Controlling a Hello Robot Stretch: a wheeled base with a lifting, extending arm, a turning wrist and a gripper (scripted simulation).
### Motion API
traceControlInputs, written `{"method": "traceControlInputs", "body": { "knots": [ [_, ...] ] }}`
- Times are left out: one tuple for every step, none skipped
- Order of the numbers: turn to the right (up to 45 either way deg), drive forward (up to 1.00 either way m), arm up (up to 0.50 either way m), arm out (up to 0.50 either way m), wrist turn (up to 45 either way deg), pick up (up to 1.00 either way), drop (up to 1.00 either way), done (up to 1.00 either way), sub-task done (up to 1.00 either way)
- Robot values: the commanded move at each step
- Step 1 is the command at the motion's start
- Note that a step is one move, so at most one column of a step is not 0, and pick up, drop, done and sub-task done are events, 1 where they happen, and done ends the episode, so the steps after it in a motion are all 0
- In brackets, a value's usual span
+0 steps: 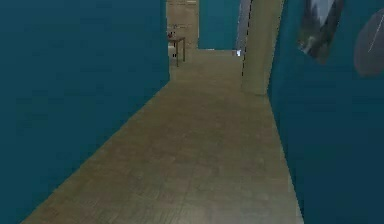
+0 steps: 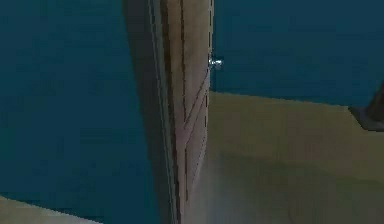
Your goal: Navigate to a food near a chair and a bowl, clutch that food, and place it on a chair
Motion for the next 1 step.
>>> {"method": "traceControlInputs", "body": {
  "knots": [
    [0.0, 1.0, 0.0, 0.0, 0.0, 0.0, 0.0, 0.0, 0.0]
  ]
}}
